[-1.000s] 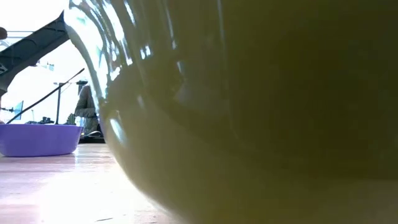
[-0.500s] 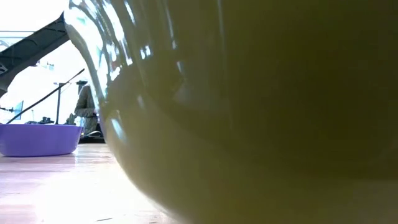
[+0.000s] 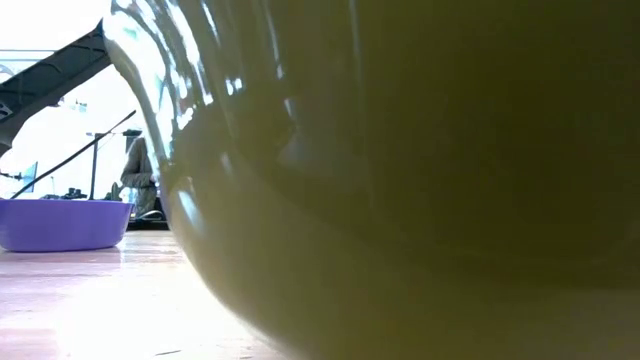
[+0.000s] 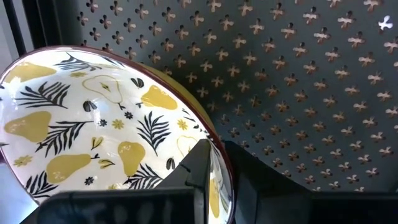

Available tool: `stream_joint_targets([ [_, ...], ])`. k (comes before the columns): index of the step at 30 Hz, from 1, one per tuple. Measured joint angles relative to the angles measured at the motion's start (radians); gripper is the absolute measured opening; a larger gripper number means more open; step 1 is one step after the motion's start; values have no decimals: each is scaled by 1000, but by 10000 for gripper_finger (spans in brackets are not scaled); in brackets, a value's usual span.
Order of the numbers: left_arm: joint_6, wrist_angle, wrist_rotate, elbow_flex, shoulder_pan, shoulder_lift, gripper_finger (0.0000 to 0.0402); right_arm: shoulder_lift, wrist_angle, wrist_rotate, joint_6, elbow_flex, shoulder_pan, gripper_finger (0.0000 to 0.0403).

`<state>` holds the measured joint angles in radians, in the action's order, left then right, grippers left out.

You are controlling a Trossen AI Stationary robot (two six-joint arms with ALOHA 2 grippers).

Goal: Pick & Place Mini bowls
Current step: Put the top white bowl on the shelf

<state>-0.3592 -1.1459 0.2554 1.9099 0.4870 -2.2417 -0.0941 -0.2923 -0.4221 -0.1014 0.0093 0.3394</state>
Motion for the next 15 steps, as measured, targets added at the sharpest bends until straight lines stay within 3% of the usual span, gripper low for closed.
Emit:
stream_joint_targets([
  [15, -1, 2, 2, 0, -2, 0, 32, 0, 0, 0, 0, 0, 0, 8],
])
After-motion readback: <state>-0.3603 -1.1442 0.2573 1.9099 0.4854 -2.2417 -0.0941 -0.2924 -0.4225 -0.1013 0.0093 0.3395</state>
